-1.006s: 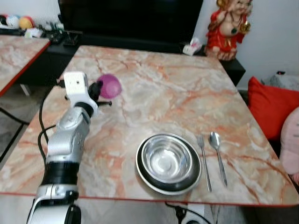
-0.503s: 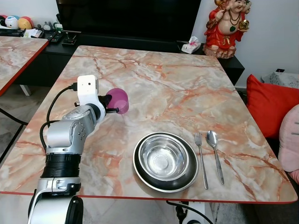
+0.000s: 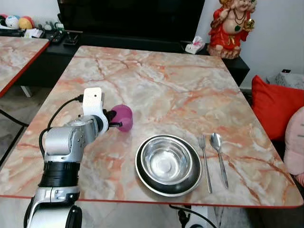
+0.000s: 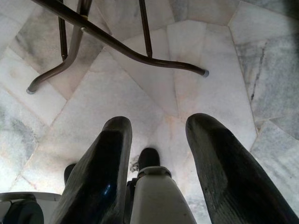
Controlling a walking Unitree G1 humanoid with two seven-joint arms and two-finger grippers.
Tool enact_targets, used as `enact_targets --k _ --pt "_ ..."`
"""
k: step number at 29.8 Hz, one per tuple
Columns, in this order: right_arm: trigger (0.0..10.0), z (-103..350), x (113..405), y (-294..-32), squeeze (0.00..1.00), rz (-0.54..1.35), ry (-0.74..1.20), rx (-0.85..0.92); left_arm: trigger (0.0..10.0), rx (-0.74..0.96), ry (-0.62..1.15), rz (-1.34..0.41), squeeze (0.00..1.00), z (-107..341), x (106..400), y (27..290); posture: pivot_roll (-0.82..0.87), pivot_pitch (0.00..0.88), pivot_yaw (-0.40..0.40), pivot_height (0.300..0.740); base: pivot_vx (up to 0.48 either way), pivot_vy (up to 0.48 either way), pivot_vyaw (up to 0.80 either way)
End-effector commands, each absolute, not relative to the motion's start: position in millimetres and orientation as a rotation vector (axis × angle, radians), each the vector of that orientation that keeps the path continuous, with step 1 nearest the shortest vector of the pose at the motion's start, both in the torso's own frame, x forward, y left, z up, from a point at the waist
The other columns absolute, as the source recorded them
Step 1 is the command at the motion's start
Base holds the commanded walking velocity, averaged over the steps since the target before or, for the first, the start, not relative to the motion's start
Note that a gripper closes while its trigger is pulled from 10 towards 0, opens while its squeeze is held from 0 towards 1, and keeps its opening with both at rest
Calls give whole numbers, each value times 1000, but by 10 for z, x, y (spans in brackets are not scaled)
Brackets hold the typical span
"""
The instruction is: Setting the table
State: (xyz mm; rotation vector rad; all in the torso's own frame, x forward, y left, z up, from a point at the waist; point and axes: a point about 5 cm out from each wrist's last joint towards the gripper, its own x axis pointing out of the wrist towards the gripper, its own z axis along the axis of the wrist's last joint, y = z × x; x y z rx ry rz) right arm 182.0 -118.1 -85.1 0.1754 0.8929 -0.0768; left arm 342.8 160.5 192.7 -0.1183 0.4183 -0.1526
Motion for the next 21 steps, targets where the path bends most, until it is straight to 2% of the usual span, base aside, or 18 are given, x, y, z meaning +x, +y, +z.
enact_targets --k 1,13,21 --pt "10000 -867 1792 -1198 0 -82 905 168 10000 -110 424 -164 0 1920 3404 1588 113 29 -82 736 0 0 0" --pt "10000 -862 1806 -1204 0 -89 905 168 10000 -117 478 -186 0 1801 3360 1487 106 42 -89 736 0 0 0" --pt "10000 -860 1810 -1206 0 -94 903 171 10000 -105 478 -160 0 1802 3363 1516 105 50 -90 736 0 0 0"
